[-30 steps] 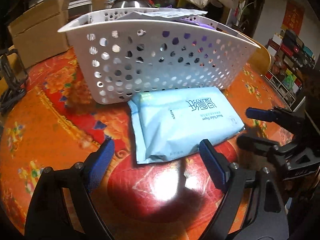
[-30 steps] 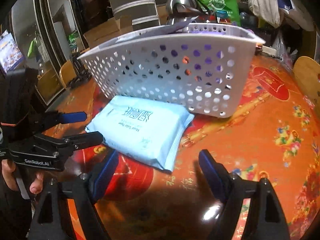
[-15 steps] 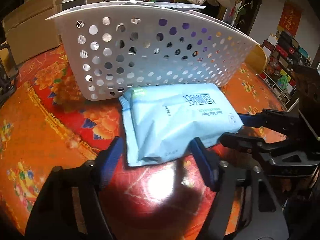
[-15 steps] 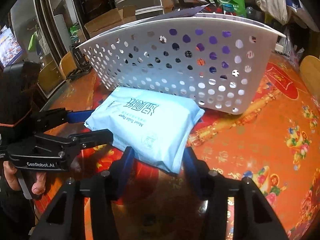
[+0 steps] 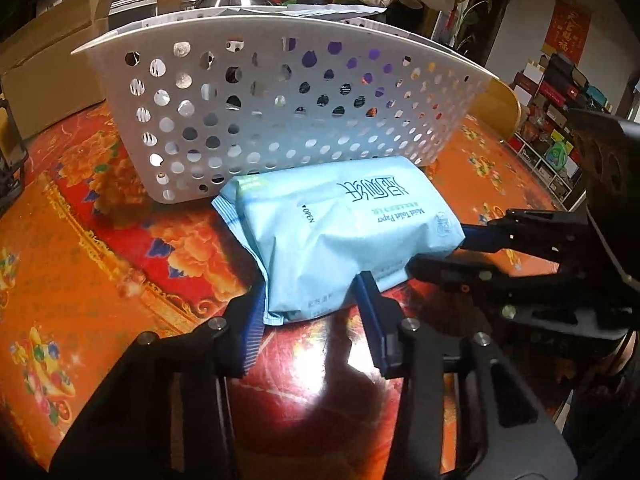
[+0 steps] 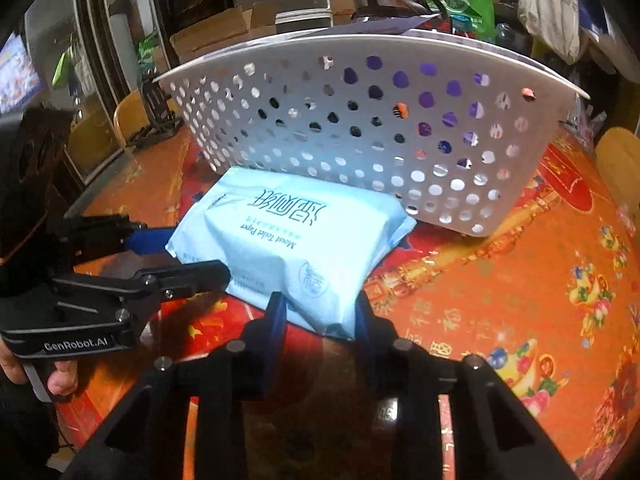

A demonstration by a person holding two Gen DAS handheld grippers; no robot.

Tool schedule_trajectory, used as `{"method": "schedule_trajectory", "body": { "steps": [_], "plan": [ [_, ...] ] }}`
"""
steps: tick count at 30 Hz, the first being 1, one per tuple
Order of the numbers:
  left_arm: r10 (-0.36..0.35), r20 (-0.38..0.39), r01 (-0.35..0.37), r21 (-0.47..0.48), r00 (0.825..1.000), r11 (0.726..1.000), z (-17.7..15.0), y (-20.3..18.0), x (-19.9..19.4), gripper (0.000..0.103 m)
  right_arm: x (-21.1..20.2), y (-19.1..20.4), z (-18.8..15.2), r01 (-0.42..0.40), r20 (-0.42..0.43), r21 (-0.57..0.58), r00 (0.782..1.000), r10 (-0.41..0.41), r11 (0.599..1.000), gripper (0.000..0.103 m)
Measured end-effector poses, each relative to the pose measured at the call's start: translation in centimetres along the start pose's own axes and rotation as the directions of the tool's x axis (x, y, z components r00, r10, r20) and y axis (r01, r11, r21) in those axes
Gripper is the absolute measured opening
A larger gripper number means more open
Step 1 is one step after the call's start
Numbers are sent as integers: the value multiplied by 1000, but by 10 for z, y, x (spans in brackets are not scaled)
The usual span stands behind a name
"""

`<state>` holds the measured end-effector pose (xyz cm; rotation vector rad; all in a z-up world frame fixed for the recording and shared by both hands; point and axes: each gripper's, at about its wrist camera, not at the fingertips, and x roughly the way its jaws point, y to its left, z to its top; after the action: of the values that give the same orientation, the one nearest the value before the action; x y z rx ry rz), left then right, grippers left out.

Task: Organize soft objects
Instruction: 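Grasp the light blue tissue pack with both grippers and lift it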

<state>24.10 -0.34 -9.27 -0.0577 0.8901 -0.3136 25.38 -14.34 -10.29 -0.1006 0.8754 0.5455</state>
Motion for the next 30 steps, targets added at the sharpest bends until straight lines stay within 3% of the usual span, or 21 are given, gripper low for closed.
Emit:
{"method": "schedule_trajectory", "body": {
  "steps": [16,20,30],
  "plan": [
    [-23,58,20,57,998,998,-6,-11,-21,38,-19,18,-10,84,66,-52,995,-80,995,22],
    [-35,101,28,69,994,997,-7,-14,-32,36,-29,20,-17,78,97,-36,993,-74,996,22],
    [13,216,-26,58,976,998,-22,-31,-76,36,-64,41,-19,91,186,-62,980,-78,994,21]
  ]
}}
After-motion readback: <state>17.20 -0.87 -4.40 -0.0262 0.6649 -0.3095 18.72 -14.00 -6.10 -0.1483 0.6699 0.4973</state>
